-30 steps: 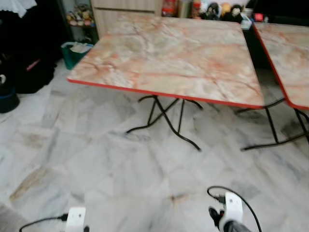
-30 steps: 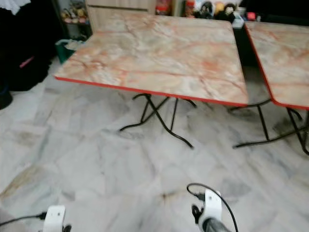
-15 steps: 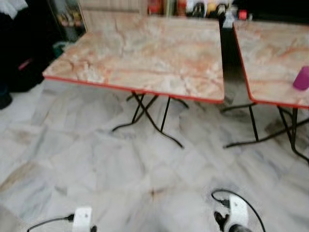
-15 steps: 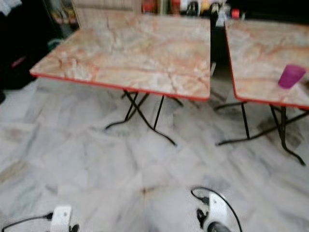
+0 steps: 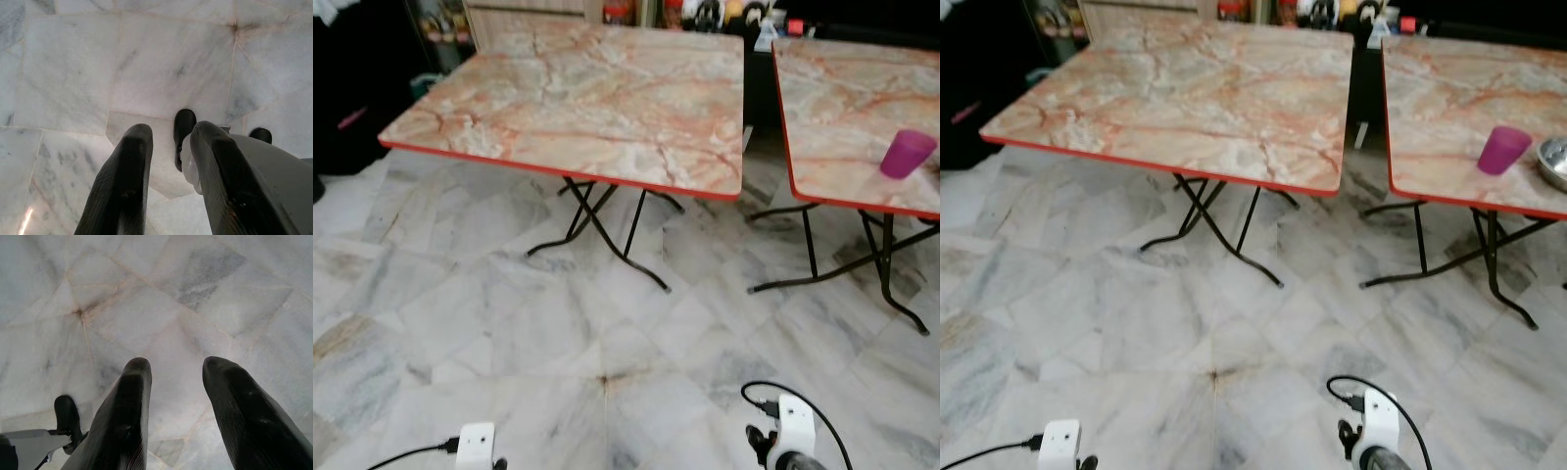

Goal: Setting the table

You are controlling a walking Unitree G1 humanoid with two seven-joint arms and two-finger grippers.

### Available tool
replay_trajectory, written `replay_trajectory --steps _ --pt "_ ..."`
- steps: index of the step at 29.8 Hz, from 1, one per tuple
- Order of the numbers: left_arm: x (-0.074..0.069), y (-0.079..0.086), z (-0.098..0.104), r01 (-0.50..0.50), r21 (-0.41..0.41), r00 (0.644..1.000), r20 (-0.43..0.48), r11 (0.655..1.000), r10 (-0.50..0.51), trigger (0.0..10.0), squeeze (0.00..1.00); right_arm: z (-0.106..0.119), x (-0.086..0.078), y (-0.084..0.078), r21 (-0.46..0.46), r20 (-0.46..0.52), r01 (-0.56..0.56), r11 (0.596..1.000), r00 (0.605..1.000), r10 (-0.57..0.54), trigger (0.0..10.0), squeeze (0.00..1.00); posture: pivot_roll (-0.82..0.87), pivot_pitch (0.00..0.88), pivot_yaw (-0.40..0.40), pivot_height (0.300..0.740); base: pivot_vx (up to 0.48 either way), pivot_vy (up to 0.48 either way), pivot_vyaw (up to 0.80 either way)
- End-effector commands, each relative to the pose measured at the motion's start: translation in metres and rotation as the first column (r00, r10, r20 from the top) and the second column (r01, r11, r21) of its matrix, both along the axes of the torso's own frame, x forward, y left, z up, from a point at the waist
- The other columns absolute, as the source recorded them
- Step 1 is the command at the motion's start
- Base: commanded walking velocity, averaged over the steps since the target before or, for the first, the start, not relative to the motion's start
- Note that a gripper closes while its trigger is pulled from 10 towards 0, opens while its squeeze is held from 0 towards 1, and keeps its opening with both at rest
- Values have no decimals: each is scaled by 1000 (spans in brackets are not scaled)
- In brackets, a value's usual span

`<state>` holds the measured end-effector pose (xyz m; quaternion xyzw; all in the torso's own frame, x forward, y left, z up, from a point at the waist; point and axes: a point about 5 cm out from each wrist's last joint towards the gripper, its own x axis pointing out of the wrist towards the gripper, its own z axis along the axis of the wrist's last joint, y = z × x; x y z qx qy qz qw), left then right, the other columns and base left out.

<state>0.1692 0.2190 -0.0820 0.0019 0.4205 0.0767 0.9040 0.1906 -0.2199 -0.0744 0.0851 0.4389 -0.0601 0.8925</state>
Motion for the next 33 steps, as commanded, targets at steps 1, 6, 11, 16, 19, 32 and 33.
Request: replay_trajectory --steps 1,6,11,16,19,32,33 --pt "-4 5 -1 -8 6 1000 -9 1000 8 10000 0 0 1 2 5 10 7 1000 1000 -7 10000 0 -1 124 -37 740 292 0 0" --pt "-4 5 -1 -7 4 1000 -9 1000 7 10000 0 0 1 2 4 1 0 1000 1000 0 10000 0 0 124 -36 740 289 0 0" --pt "-4 5 -1 -5 4 1000 -10 1000 5 10000 0 0 1 3 9 -7 -7 1000 1000 7 10000 0 0 123 -35 740 290 0 -632" --pt "-4 5 -1 -5 3 1000 -9 1000 5 10000 0 0 1 3 5 2 0 1000 1000 0 10000 0 0 124 -34 740 292 0 0" --pt "-4 5 -1 -2 3 1000 -11 1000 2 10000 0 0 1 3 5 8 7 1000 1000 -7 10000 0 0 123 -35 740 291 0 0" --pt "-4 5 -1 0 4 1000 -13 1000 0 10000 0 0 2 3 5 8 0 1000 1000 0 10000 0 -1 123 -36 740 291 0 0" --pt "-4 5 -1 0 4 1000 -13 1000 0 10000 0 0 2 3 5 8 0 1000 1000 0 10000 0 -1 123 -36 740 289 0 0"
